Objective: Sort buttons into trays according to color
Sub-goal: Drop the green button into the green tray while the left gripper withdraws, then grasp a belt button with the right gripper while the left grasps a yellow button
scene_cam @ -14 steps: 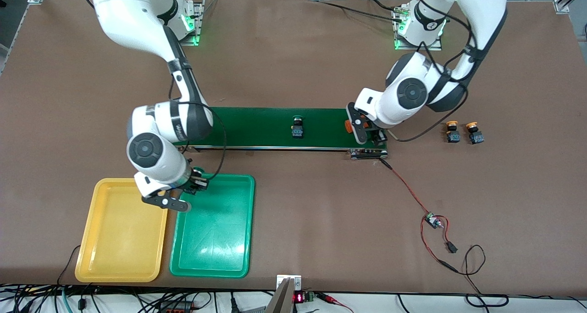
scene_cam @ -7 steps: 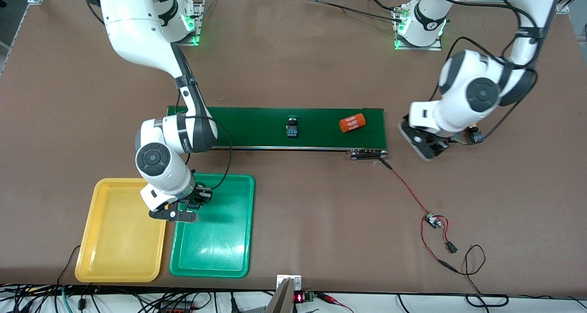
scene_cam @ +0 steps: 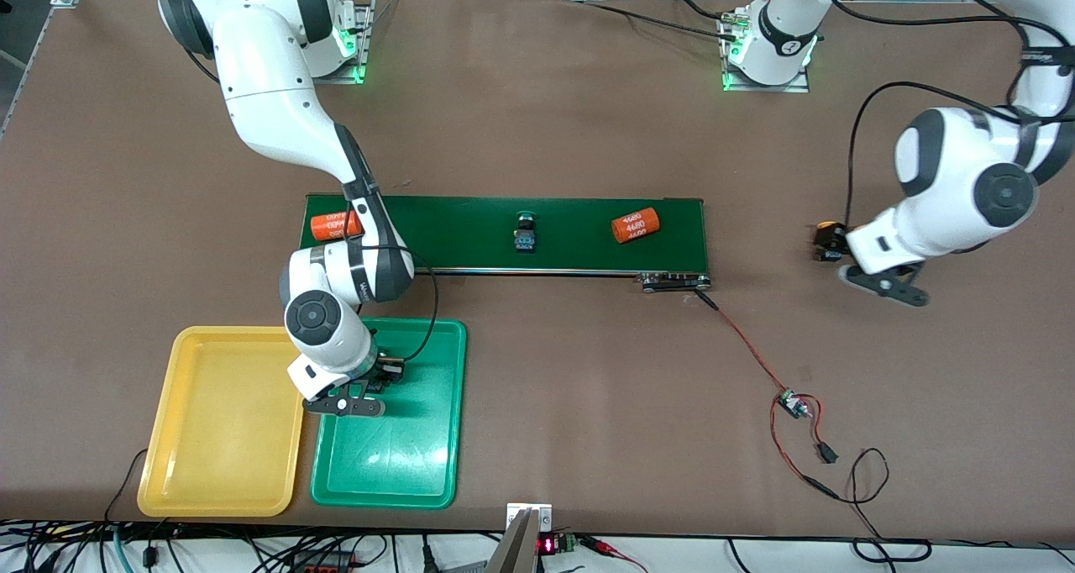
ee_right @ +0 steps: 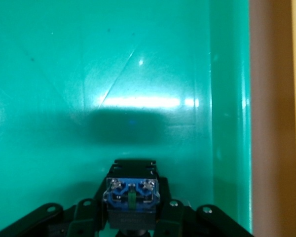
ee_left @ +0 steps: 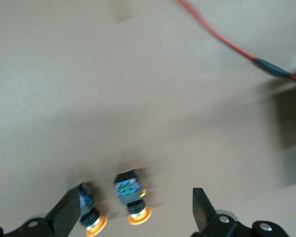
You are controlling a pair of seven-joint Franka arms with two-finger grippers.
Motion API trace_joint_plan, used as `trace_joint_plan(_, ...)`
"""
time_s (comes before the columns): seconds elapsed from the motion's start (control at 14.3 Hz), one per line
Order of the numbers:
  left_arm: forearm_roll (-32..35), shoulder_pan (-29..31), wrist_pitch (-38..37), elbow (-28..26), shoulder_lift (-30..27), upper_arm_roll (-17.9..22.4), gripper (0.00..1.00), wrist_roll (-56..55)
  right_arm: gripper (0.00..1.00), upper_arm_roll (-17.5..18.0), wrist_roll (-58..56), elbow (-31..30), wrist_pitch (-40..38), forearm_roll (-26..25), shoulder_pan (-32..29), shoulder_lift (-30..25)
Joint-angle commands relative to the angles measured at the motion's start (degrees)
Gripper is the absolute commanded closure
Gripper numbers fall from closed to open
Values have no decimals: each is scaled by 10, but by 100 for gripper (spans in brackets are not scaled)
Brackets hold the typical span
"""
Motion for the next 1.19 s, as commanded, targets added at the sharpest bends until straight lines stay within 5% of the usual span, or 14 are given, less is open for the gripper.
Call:
trace_joint_plan(0.0, -16, 5, -15, 6, 0, 4, 0, -97, 0, -3, -10, 18, -34, -2, -6, -21)
trace_joint_plan(0.14, -14, 6, -19, 4, 16, 3, 0, -197, 0, -21, -13, 18, -71, 7, -7, -59)
trace_joint_plan(0.42, -12, 12, -16, -16, 43, 6, 0, -198, 0, -26, 105, -4, -176, 0, 59, -119)
trace_joint_plan(0.98, -10, 41, 89, -77, 93, 18, 1, -85, 0, -22, 120, -239, -155, 6, 162, -264)
trace_joint_plan(1.12, -10, 41, 89, -87, 99, 17, 19, -85, 0, -22, 147, -281, -140, 4, 191, -303)
